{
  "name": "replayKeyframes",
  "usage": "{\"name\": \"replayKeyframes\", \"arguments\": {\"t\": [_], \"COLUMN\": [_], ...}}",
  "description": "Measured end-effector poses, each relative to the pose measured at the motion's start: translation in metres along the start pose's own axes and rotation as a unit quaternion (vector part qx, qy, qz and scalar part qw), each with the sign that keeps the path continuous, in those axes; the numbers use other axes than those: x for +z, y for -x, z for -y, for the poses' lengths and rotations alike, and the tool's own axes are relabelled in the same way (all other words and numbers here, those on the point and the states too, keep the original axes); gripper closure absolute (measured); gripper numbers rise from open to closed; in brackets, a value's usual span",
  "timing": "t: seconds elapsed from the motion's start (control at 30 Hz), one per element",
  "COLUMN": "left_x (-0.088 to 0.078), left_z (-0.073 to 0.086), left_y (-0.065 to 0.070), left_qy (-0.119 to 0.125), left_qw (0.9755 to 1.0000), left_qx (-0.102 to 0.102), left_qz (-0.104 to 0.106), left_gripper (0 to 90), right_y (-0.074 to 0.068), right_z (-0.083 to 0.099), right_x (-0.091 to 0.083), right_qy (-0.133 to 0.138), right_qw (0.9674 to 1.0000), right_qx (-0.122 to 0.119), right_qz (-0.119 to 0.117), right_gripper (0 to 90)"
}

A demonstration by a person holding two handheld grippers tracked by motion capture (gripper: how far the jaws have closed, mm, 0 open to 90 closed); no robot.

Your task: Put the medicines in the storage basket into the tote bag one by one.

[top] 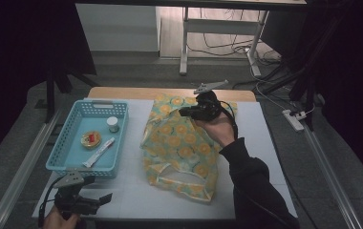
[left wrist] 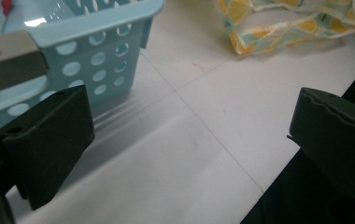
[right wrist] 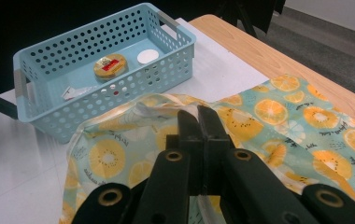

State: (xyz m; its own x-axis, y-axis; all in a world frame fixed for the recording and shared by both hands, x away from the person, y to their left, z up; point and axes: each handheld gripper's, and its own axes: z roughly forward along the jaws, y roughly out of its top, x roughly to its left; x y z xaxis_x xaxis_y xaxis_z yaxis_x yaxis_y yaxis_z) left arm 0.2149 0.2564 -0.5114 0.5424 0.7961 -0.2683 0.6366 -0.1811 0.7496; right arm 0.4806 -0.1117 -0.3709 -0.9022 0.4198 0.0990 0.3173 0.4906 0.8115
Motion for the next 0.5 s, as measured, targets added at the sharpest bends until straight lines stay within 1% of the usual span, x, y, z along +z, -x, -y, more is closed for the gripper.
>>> {"name": "replayKeyframes", "arguments": {"t": [0.13, 0.23, 0.33, 0.43, 0.5], "left_x": [-0.004, -0.008, -0.011, -0.012, -0.014], "left_z": [-0.001, -0.003, -0.007, -0.010, -0.013], "left_y": [0.000, -0.001, -0.002, -0.002, -0.003], "left_qy": [0.008, 0.012, 0.010, 0.012, 0.014], "left_qw": [0.9999, 0.9999, 0.9998, 0.9999, 0.9999], "left_qx": [-0.005, -0.008, -0.012, -0.006, -0.007], "left_qz": [-0.004, 0.002, 0.011, 0.005, 0.000], "left_gripper": [0.0, 0.1, 0.2, 0.1, 0.0], "right_y": [-0.001, -0.001, -0.001, 0.000, 0.000], "right_z": [0.000, 0.001, 0.002, 0.002, 0.002], "right_x": [0.000, 0.000, 0.001, 0.002, 0.001], "right_qy": [0.000, 0.000, -0.002, -0.003, -0.003], "right_qw": [1.0000, 1.0000, 1.0000, 1.0000, 1.0000], "right_qx": [-0.001, -0.001, 0.000, -0.001, 0.000], "right_qz": [-0.001, -0.002, -0.002, -0.002, -0.001], "right_gripper": [90.0, 90.0, 90.0, 90.0, 90.0]}}
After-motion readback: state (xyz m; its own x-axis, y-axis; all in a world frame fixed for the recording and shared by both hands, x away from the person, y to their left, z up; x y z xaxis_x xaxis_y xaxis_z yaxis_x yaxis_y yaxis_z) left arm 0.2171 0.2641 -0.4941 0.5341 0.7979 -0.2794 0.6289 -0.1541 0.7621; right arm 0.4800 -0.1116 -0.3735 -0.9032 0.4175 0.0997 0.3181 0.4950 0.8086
